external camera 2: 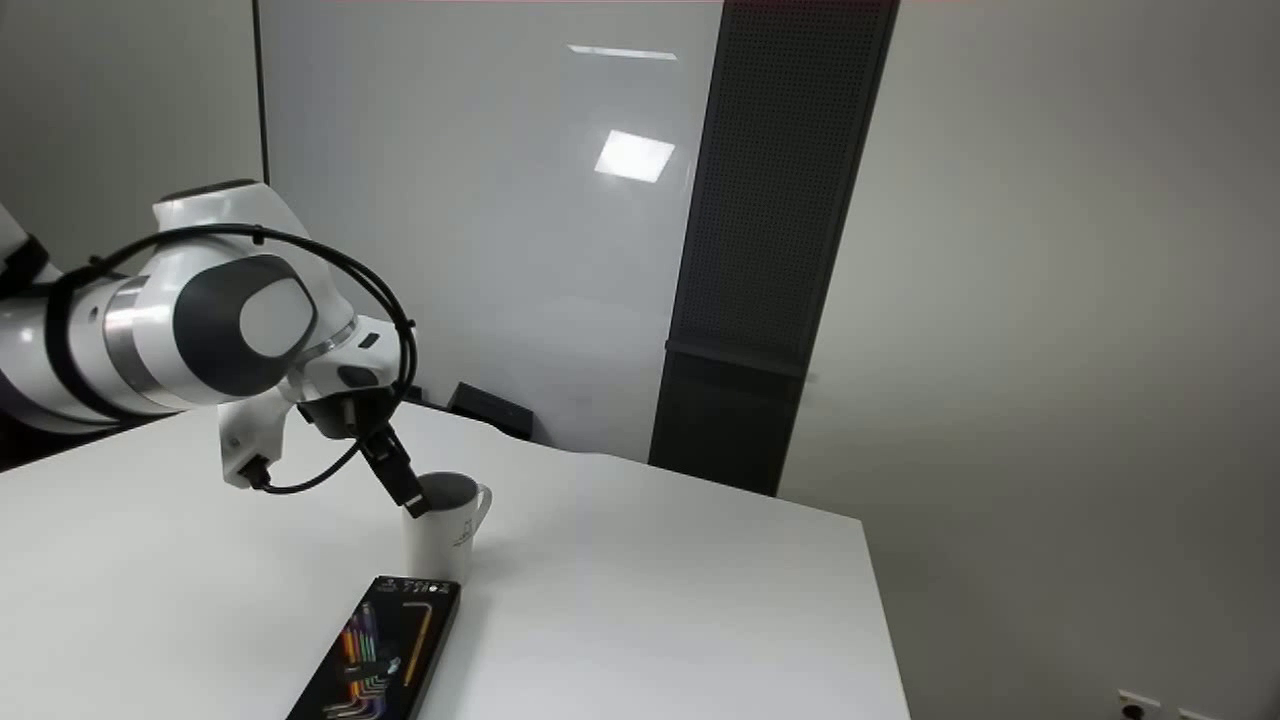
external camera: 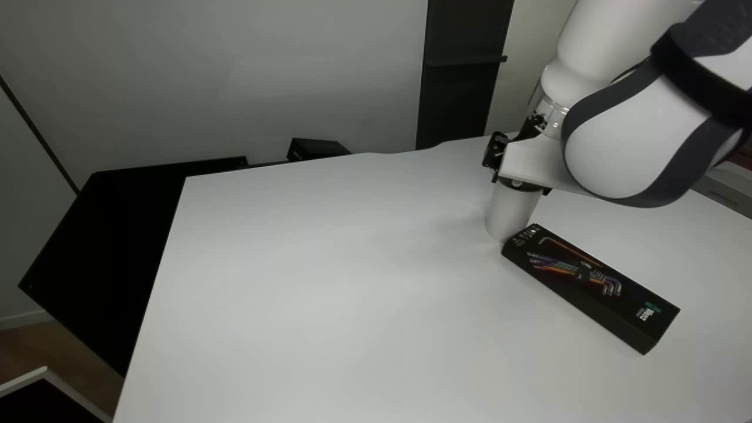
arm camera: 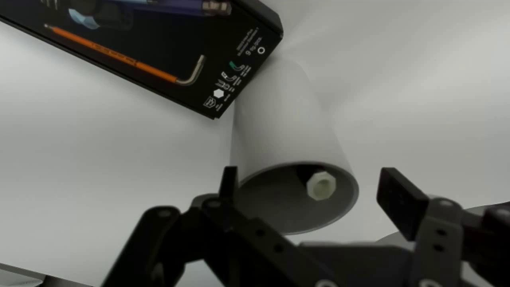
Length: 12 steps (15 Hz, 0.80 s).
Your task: Put the marker on the table, put it back in the mug then put it back on the table
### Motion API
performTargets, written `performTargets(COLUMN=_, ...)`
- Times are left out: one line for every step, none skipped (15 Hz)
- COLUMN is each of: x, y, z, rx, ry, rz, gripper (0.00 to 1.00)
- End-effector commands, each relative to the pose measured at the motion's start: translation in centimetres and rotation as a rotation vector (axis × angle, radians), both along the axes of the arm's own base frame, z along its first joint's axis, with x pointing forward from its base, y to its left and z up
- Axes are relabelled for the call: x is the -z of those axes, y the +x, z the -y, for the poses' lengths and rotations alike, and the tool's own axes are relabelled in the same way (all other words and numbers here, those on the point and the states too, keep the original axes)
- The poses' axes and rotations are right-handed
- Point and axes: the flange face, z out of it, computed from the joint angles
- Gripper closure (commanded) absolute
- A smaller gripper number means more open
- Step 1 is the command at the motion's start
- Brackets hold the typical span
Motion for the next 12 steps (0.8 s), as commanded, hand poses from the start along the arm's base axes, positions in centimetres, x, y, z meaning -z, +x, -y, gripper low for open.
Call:
performTargets(x=-0.23, y=0.73, z=-0.02, rx=0.002, ry=-0.017, rz=0.021, gripper=0.38)
performTargets(x=-0.22, y=0.75, z=-0.01, rx=0.004, ry=-0.018, rz=0.022, gripper=0.44)
performTargets(x=-0.28, y=0.77, z=0.04, rx=0.006, ry=-0.019, rz=0.023, gripper=0.51)
performTargets(x=-0.37, y=0.77, z=0.07, rx=0.006, ry=-0.021, rz=0.026, gripper=0.57)
performTargets(x=-0.44, y=0.77, z=0.1, rx=0.007, ry=-0.023, rz=0.028, gripper=0.63)
performTargets(x=-0.53, y=0.77, z=0.14, rx=0.007, ry=-0.025, rz=0.029, gripper=0.69)
performTargets(x=-0.59, y=0.75, z=0.15, rx=0.008, ry=-0.025, rz=0.031, gripper=0.74)
performTargets(x=-0.61, y=0.72, z=0.19, rx=0.009, ry=-0.026, rz=0.031, gripper=0.81)
performTargets(x=-0.62, y=0.69, z=0.22, rx=0.011, ry=-0.027, rz=0.031, gripper=0.86)
performTargets(x=-0.64, y=0.64, z=0.24, rx=0.011, ry=-0.027, rz=0.032, gripper=0.93)
performTargets(x=-0.66, y=0.63, z=0.27, rx=0.012, ry=-0.029, rz=0.034, gripper=0.95)
performTargets(x=-0.64, y=0.62, z=0.31, rx=0.013, ry=-0.031, rz=0.034, gripper=0.93)
